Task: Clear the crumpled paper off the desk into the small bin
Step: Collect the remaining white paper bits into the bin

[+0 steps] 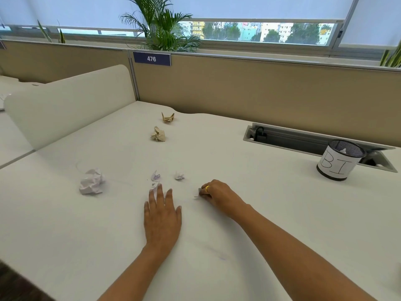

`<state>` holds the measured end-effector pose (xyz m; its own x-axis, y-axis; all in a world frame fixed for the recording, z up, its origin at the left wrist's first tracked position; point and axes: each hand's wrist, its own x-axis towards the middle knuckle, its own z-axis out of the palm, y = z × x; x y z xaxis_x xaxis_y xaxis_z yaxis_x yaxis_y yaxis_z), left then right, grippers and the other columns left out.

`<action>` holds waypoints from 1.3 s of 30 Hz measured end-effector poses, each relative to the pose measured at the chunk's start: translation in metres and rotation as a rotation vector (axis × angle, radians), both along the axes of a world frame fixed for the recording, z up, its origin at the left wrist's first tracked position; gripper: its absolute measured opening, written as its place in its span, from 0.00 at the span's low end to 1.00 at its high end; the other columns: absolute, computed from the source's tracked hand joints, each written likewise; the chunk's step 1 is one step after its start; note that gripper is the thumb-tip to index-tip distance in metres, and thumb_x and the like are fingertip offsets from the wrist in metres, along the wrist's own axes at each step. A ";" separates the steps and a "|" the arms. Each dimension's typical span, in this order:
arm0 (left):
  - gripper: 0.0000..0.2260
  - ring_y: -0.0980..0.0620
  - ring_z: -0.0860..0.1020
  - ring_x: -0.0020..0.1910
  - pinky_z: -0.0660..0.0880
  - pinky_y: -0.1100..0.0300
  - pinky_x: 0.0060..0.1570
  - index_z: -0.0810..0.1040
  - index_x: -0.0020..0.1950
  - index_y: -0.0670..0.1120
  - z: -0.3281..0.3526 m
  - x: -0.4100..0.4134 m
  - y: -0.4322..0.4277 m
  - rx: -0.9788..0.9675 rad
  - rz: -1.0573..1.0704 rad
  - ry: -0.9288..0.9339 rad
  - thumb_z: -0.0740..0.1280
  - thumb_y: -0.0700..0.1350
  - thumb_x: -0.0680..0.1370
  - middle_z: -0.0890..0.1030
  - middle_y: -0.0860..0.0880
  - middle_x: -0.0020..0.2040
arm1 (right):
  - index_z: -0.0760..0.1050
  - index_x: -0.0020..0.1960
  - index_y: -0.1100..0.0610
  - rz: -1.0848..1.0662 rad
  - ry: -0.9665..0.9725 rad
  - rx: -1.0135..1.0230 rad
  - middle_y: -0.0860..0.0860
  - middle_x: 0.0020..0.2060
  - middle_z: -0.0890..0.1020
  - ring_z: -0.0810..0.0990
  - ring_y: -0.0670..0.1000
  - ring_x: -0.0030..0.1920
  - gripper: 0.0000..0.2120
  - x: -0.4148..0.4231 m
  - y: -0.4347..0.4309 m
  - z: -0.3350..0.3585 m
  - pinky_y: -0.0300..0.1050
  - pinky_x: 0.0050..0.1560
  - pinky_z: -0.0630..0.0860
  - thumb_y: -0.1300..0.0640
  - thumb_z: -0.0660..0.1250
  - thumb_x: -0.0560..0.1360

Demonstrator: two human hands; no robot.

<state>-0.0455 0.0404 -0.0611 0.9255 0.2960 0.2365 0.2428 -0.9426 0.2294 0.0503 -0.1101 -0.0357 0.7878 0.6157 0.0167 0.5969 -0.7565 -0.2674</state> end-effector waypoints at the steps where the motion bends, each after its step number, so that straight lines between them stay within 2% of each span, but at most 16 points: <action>1: 0.22 0.45 0.58 0.76 0.61 0.50 0.72 0.62 0.73 0.45 -0.002 0.002 0.002 -0.018 0.005 0.033 0.58 0.50 0.80 0.58 0.44 0.77 | 0.77 0.52 0.67 -0.006 -0.001 0.000 0.59 0.47 0.81 0.75 0.58 0.51 0.14 0.000 -0.001 -0.001 0.51 0.52 0.72 0.60 0.55 0.80; 4: 0.20 0.51 0.58 0.76 0.63 0.57 0.70 0.61 0.73 0.48 -0.008 0.003 0.004 -0.032 -0.017 0.041 0.51 0.50 0.82 0.60 0.51 0.76 | 0.76 0.51 0.67 -0.029 0.010 0.016 0.61 0.46 0.81 0.74 0.57 0.48 0.13 -0.001 -0.003 -0.002 0.51 0.51 0.72 0.61 0.55 0.80; 7: 0.17 0.56 0.60 0.74 0.70 0.59 0.63 0.64 0.72 0.50 -0.003 0.003 0.002 -0.044 -0.065 0.056 0.51 0.45 0.82 0.60 0.54 0.76 | 0.76 0.48 0.67 -0.072 0.022 0.025 0.62 0.45 0.80 0.69 0.54 0.42 0.13 -0.002 -0.006 -0.002 0.48 0.48 0.70 0.62 0.56 0.79; 11: 0.16 0.50 0.72 0.66 0.73 0.57 0.58 0.72 0.65 0.46 0.004 0.010 -0.005 -0.062 -0.136 0.100 0.53 0.38 0.80 0.59 0.52 0.77 | 0.78 0.48 0.67 -0.122 0.059 0.066 0.62 0.46 0.81 0.75 0.58 0.43 0.13 -0.004 -0.017 -0.002 0.46 0.43 0.66 0.62 0.57 0.79; 14: 0.16 0.48 0.73 0.66 0.70 0.59 0.62 0.72 0.65 0.43 0.004 0.019 -0.015 -0.121 -0.206 0.092 0.53 0.39 0.81 0.62 0.51 0.76 | 0.79 0.53 0.64 -0.159 0.087 0.129 0.58 0.53 0.83 0.79 0.58 0.53 0.13 -0.005 -0.034 0.000 0.46 0.53 0.74 0.64 0.57 0.78; 18: 0.17 0.50 0.71 0.68 0.66 0.64 0.63 0.72 0.68 0.43 0.004 0.034 -0.035 -0.330 -0.292 0.097 0.54 0.40 0.81 0.68 0.50 0.73 | 0.79 0.57 0.59 -0.245 0.073 0.169 0.56 0.56 0.82 0.79 0.57 0.57 0.14 -0.007 -0.068 0.006 0.47 0.58 0.74 0.65 0.57 0.78; 21: 0.18 0.48 0.69 0.69 0.64 0.64 0.54 0.68 0.71 0.43 0.005 0.046 -0.061 -0.509 -0.352 0.165 0.55 0.42 0.81 0.68 0.50 0.72 | 0.79 0.58 0.59 -0.346 0.052 0.211 0.58 0.55 0.83 0.79 0.57 0.57 0.14 -0.008 -0.096 0.013 0.47 0.58 0.74 0.64 0.58 0.78; 23: 0.18 0.48 0.69 0.69 0.64 0.64 0.55 0.67 0.71 0.43 0.009 0.056 -0.084 -0.531 -0.405 0.183 0.55 0.42 0.81 0.68 0.49 0.72 | 0.79 0.56 0.62 -0.431 0.028 0.222 0.60 0.53 0.83 0.79 0.58 0.56 0.13 -0.007 -0.117 0.018 0.50 0.58 0.74 0.63 0.58 0.78; 28: 0.17 0.47 0.68 0.70 0.65 0.59 0.65 0.69 0.70 0.40 0.041 0.083 -0.155 -0.411 -0.633 0.158 0.54 0.40 0.81 0.68 0.47 0.73 | 0.79 0.57 0.61 -0.620 -0.094 0.245 0.59 0.52 0.84 0.80 0.58 0.54 0.12 0.003 -0.174 0.040 0.49 0.57 0.75 0.61 0.61 0.78; 32: 0.14 0.46 0.71 0.68 0.65 0.60 0.69 0.76 0.63 0.39 0.075 0.107 -0.215 -0.313 -0.761 0.105 0.58 0.37 0.80 0.72 0.43 0.70 | 0.80 0.56 0.61 -0.749 -0.209 0.251 0.60 0.49 0.85 0.81 0.59 0.50 0.11 0.015 -0.218 0.061 0.47 0.55 0.76 0.59 0.62 0.78; 37: 0.12 0.43 0.79 0.57 0.74 0.58 0.58 0.79 0.59 0.38 0.119 0.146 -0.269 -0.559 -0.740 0.114 0.62 0.36 0.78 0.80 0.39 0.60 | 0.81 0.54 0.60 -0.884 -0.279 0.228 0.61 0.50 0.84 0.79 0.60 0.53 0.11 0.037 -0.267 0.084 0.45 0.52 0.71 0.61 0.62 0.77; 39: 0.11 0.43 0.79 0.57 0.75 0.58 0.58 0.80 0.58 0.38 0.132 0.162 -0.285 -0.633 -0.748 0.115 0.63 0.35 0.77 0.80 0.39 0.59 | 0.81 0.54 0.60 -0.951 -0.293 0.199 0.60 0.50 0.84 0.79 0.61 0.52 0.11 0.047 -0.282 0.092 0.45 0.49 0.71 0.59 0.61 0.77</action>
